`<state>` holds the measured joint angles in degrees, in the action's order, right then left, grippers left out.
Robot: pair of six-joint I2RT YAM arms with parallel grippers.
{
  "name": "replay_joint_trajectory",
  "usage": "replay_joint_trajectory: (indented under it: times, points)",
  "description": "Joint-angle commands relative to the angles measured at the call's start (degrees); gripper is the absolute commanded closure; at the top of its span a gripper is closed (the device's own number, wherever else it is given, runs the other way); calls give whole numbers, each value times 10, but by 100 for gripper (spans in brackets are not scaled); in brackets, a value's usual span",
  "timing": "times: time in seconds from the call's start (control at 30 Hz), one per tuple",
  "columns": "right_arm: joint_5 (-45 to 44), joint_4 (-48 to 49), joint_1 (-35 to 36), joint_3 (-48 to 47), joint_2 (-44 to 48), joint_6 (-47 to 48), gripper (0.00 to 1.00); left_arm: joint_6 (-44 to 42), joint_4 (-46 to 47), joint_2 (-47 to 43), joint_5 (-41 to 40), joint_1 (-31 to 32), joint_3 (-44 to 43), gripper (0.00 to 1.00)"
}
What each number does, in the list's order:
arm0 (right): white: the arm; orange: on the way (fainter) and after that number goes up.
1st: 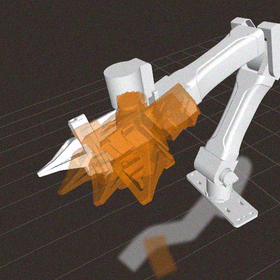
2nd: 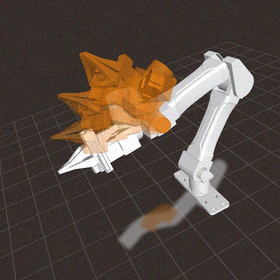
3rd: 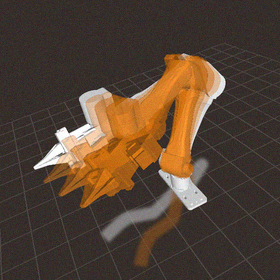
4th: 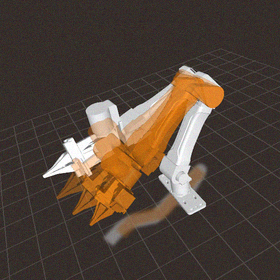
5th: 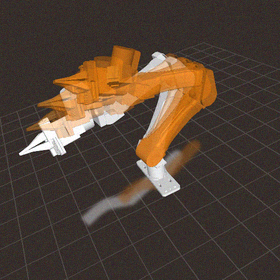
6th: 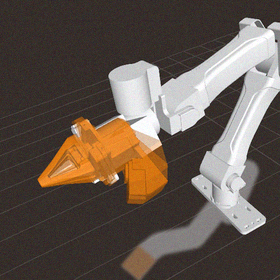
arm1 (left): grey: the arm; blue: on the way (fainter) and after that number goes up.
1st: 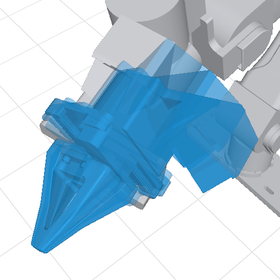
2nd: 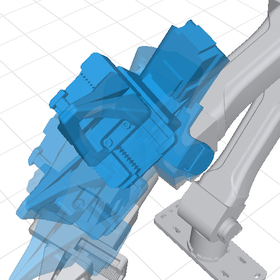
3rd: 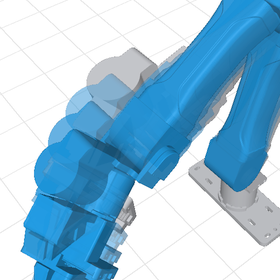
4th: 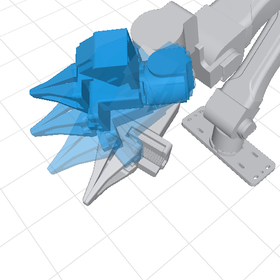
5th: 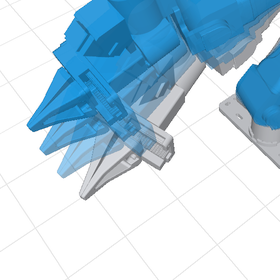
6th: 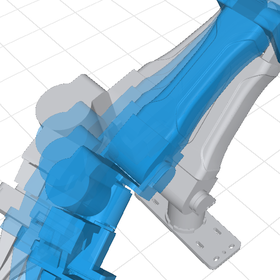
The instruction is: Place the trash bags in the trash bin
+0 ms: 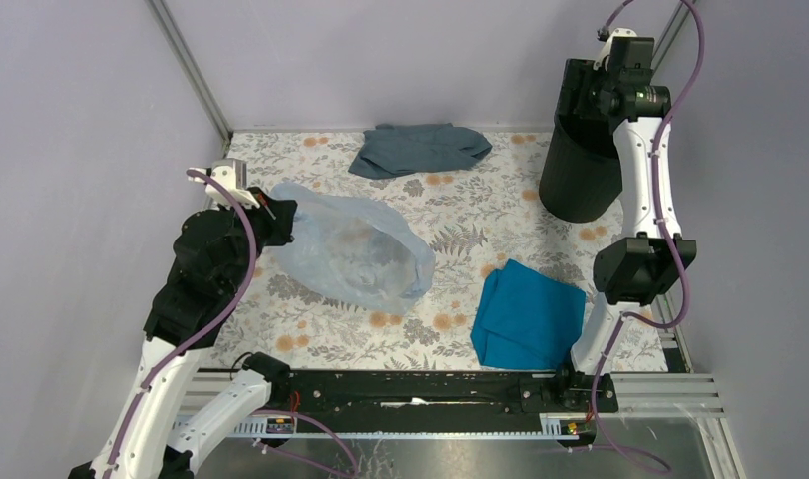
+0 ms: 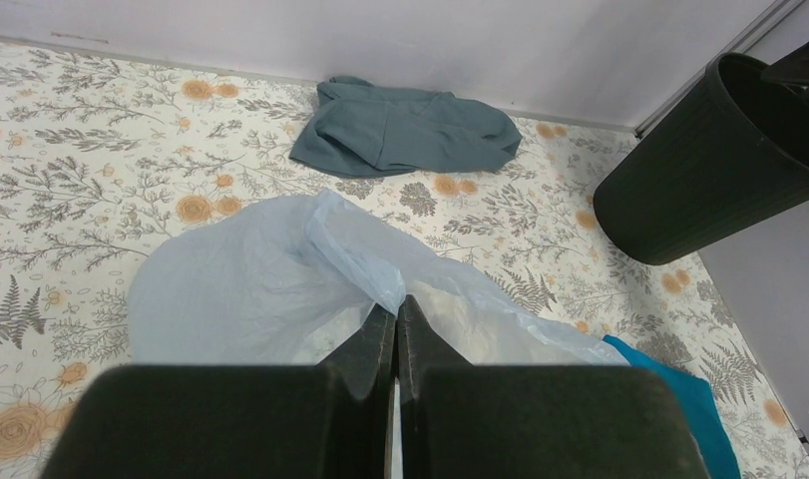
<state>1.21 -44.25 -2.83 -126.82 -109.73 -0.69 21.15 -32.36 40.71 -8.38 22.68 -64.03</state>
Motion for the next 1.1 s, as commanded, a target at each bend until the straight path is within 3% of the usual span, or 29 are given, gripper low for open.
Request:
replay_joint_trajectory:
  times: [0.0, 0.17, 0.33, 0.43, 0.63, 0.7, 1.07]
  points:
    - [12, 22, 4, 4, -3, -11, 11, 4, 11, -5, 2, 2, -27, 100]
    - [40, -25, 6, -22, -47, -13, 38, 8, 6, -28, -24, 2, -30, 100]
    - [7, -34, 17, 0, -52, -2, 51, 19, 0, -59, -49, 2, -37, 100]
    - [-5, -37, 26, 5, -51, 4, 67, 24, -3, -74, -61, 2, -40, 100]
    - [1, -36, 112, 41, -23, -8, 96, 33, -3, -91, -87, 1, -52, 100]
    - [6, -40, 144, 52, -11, -9, 100, 29, -4, -93, -92, 2, -62, 100]
    - [61, -67, 292, 133, 48, -32, 100, 27, -1, -95, -96, 2, -82, 100]
